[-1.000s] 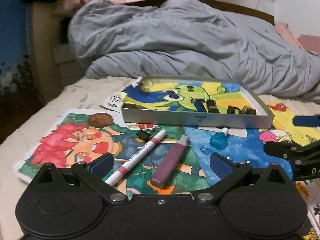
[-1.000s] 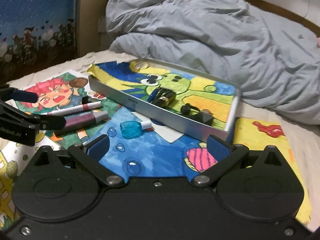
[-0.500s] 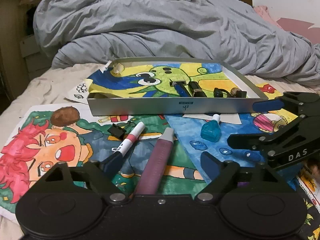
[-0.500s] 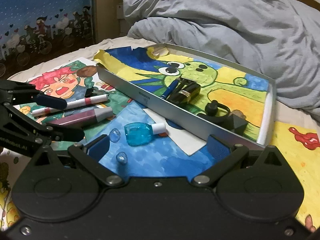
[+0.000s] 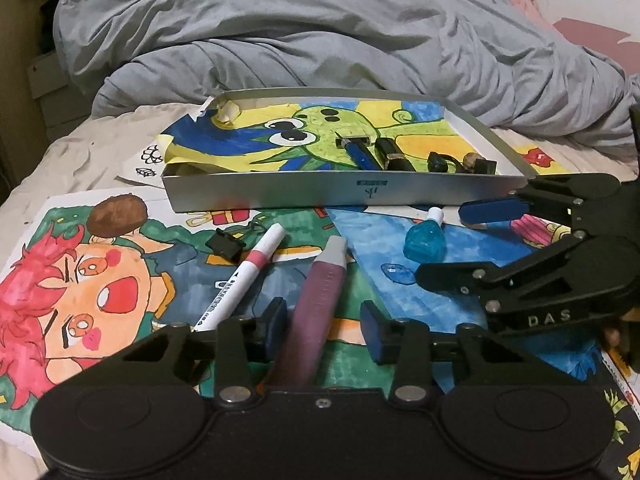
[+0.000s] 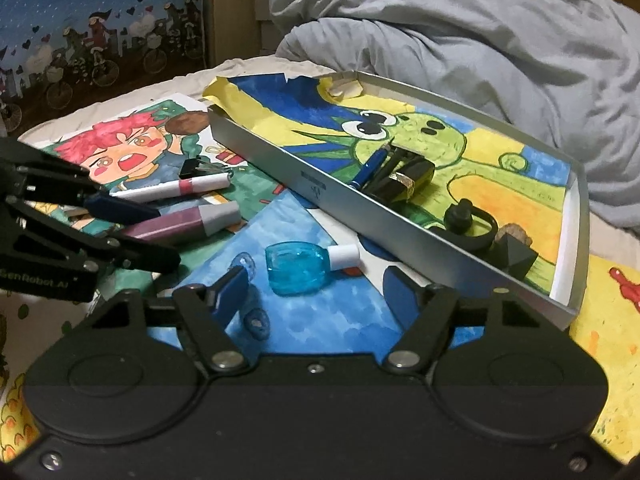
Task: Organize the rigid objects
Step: 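Close the left tool on the lip-gloss tube while the right tool grasps the teal bottle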
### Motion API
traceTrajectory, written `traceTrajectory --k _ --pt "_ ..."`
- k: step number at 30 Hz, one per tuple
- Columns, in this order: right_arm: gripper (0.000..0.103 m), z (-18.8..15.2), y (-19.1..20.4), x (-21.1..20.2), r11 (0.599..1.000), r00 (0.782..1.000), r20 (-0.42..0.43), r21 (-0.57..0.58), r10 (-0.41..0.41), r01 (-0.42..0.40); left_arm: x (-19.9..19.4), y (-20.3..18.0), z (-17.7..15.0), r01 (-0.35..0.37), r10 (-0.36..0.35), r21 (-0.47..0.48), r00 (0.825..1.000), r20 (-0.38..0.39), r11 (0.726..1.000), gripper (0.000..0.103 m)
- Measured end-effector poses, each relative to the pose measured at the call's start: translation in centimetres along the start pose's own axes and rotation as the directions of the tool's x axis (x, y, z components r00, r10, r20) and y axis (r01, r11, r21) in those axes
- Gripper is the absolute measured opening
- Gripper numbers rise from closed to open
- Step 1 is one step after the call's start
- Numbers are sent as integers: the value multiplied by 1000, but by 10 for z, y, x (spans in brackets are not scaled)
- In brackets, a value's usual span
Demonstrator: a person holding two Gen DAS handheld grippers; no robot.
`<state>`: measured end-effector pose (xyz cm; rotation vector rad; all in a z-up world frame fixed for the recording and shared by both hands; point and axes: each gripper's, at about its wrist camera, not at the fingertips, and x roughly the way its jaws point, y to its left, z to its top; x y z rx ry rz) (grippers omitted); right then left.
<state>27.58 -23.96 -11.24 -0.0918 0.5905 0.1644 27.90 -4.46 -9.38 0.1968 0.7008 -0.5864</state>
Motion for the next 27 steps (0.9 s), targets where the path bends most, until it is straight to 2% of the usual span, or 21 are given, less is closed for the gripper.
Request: traceTrajectory --k 3,7,11,16,18,20,27 --pt "67 1 -5 2 1000 1000 -3 3 7 -7 0 -1 0 12 -12 5 1000 -3 1000 33" --pt "67 3 -9 5 1000 1000 -1 5 18 -18 2 -3 2 21 -21 8 1000 -13 1000 30" --pt "60 6 -9 8 1000 1000 4 -2 31 -31 4 -3 5 31 -31 -3 999 -22 1000 23" --pt "59 5 -10 10 999 999 17 7 50 -50 5 -6 8 28 -28 2 999 -39 1000 23" --pt "55 5 -9 10 999 998 21 6 51 -51 6 -6 10 28 -29 -9 999 -44 1000 23" --pt "45 4 -9 9 998 998 26 8 57 -57 7 -7 11 28 -29 -17 998 -46 999 23" --pt "45 2 -6 5 998 997 34 18 67 -67 8 -10 12 9 -10 -35 999 -44 999 22"
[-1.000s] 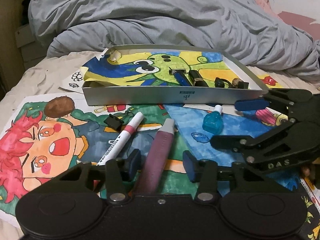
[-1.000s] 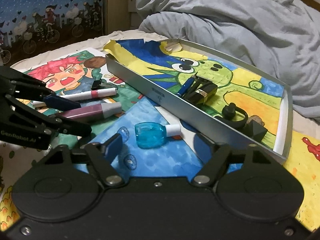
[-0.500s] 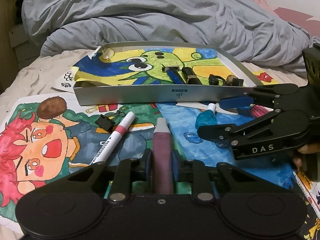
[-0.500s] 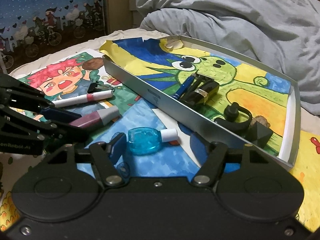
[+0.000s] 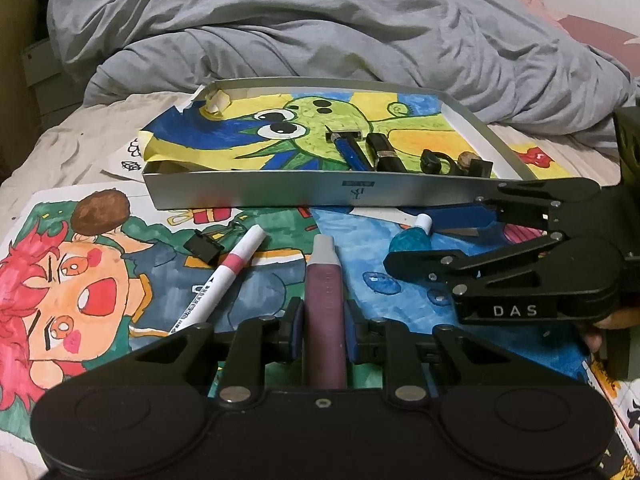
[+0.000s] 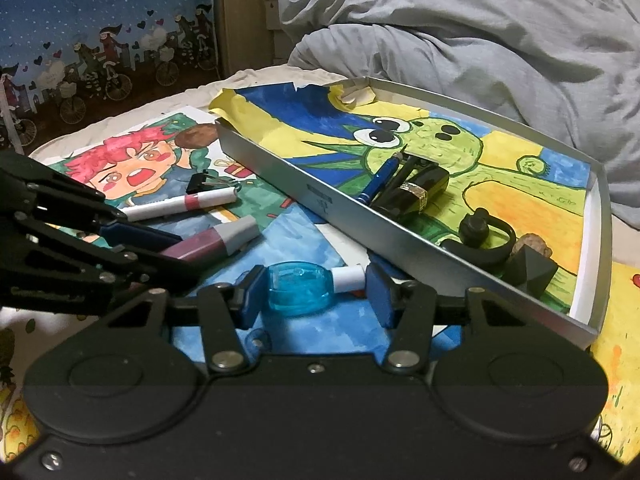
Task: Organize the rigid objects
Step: 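Close the left tool on the lip-gloss tube while the right tool grasps the teal bottle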
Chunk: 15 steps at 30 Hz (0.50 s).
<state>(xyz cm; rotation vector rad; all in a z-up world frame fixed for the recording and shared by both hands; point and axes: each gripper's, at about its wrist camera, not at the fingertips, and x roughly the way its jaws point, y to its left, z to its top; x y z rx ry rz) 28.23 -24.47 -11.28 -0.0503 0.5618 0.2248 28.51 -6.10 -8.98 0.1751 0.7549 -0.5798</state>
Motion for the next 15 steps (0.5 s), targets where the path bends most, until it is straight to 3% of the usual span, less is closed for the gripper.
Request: traceTrajectory --k 7,15 --pt "44 -3 3 -18 999 1000 -1 46 -2 2 -3 -3 -2 -30 32 -68 999 18 997 22" --pt "44 7 3 -65 997 996 84 77 -30 23 -32 -8 3 -47 55 -125 997 55 991 22"
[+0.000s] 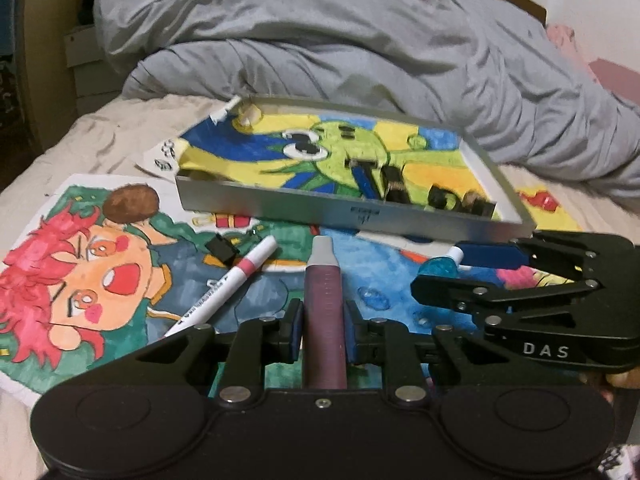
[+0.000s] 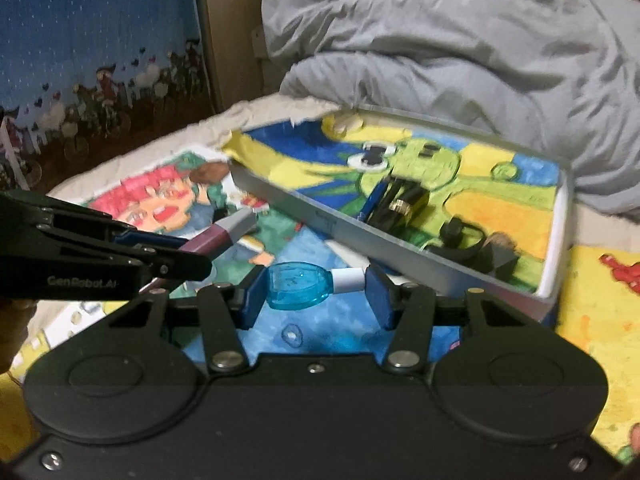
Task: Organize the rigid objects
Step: 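Close the left tool on the lip-gloss tube while the right tool grasps the teal bottle, then carry the lip-gloss tube with the left tool while the right tool carries the teal bottle over the tray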
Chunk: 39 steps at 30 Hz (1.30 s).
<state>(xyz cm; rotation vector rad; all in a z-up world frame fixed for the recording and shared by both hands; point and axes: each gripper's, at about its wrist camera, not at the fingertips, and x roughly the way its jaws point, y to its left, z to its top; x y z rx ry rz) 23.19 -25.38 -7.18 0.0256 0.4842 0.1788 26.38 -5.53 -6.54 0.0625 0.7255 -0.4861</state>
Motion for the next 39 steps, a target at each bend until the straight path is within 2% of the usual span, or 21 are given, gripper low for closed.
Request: traceTrajectory --k 4,10,15,17,22,25,32,39 --pt "44 13 -8 -22 999 997 74 16 -28 27 -23 -8 9 -10 11 -4 996 89 1000 22" --pt "44 32 -25 -46 996 978 192 61 -78 68 -43 -21 38 -31 38 -37 976 216 999 22" --pt "44 38 -45 -50 989 960 247 94 -130 110 -35 -31 65 -43 55 -49 961 271 998 22" --pt "44 39 -51 -47 985 951 261 89 -163 145 -30 -33 73 -32 48 -61 955 293 998 22" --pt "44 40 -71 -30 980 942 280 131 -184 153 -9 -38 89 0 30 -87 938 344 996 22" --pt "44 33 -77 -7 974 943 261 151 -206 171 12 -41 93 -5 35 -86 936 350 996 22" --pt "44 12 -86 32 967 956 212 200 -203 161 72 -39 98 -23 56 -110 950 307 994 22" --pt "45 2 -74 51 969 969 145 174 -199 173 106 -33 97 -32 68 -138 962 264 990 22"
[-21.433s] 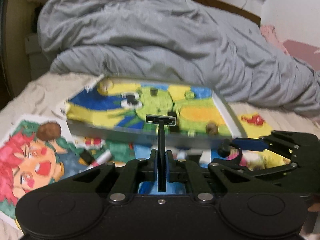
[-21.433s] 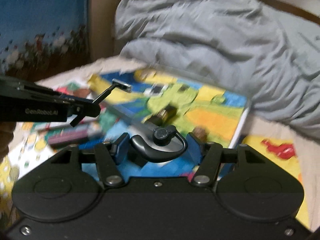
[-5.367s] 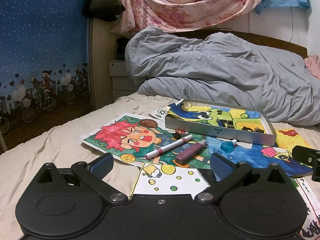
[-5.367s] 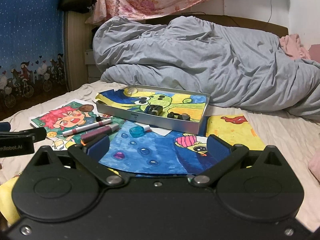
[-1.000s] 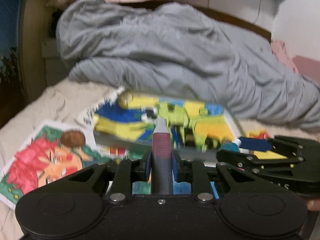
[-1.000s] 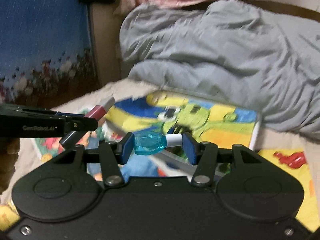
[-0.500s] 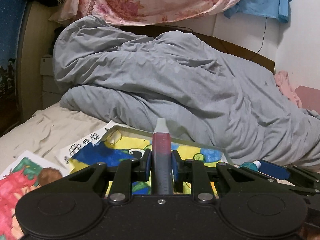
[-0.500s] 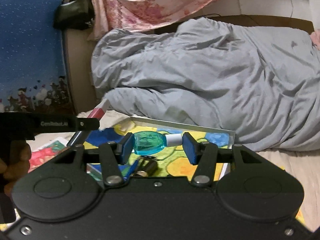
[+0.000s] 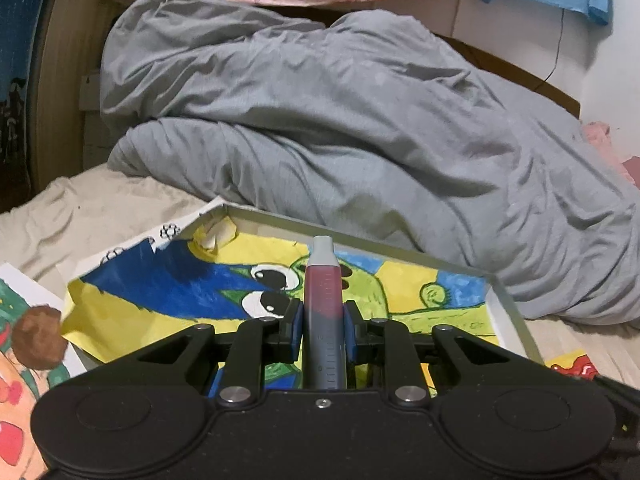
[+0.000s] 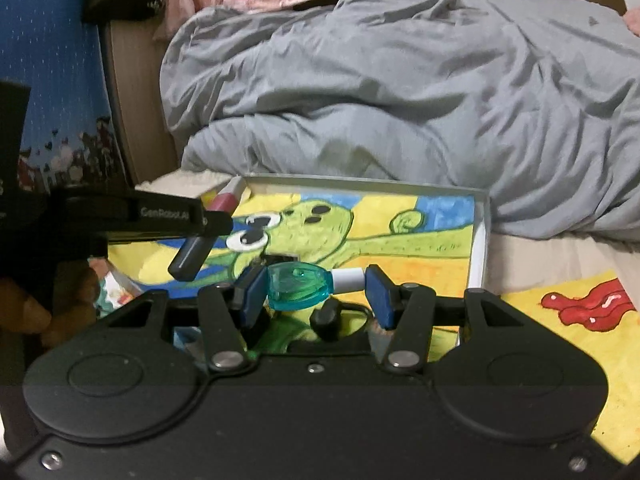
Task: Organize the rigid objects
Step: 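Carry the lip-gloss tube with the left tool while the right tool carries the teal bottle over the tray, then lower the lip-gloss tube into the tray and open the left tool while the right releases the bottle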
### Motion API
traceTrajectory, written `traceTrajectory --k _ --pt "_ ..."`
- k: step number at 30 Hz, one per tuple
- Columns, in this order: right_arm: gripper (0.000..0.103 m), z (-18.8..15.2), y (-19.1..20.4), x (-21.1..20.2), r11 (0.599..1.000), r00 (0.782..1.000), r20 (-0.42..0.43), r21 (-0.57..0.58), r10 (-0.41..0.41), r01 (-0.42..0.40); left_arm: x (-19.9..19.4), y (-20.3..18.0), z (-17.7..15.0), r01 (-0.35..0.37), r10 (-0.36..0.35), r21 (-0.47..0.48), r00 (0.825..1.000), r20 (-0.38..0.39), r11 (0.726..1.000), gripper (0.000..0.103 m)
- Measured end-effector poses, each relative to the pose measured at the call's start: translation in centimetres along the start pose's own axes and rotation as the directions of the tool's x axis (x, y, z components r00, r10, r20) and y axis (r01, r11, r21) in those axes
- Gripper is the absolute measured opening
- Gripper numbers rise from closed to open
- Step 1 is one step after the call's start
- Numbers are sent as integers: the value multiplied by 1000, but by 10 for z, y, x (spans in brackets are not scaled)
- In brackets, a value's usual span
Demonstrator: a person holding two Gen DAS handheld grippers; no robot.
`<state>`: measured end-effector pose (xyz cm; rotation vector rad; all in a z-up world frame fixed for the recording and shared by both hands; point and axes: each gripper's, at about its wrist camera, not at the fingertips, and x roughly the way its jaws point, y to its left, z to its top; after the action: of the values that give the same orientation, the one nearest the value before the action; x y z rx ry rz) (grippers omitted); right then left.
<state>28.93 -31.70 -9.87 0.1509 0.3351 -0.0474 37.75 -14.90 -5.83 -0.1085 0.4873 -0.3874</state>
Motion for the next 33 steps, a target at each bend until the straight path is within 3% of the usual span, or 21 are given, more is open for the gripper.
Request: traceTrajectory --k 11,26,33 --pt "45 -3 6 13 999 998 -50 -28 -24 22 15 9 -14 -40 39 -10 995 -97 999 22" --pt "45 -2 13 15 995 997 -68 -93 -43 37 13 6 -19 -31 33 18 991 -132 999 23" --pt "60 5 15 7 993 997 -59 -106 -49 42 5 9 -15 -33 35 19 991 -127 999 25"
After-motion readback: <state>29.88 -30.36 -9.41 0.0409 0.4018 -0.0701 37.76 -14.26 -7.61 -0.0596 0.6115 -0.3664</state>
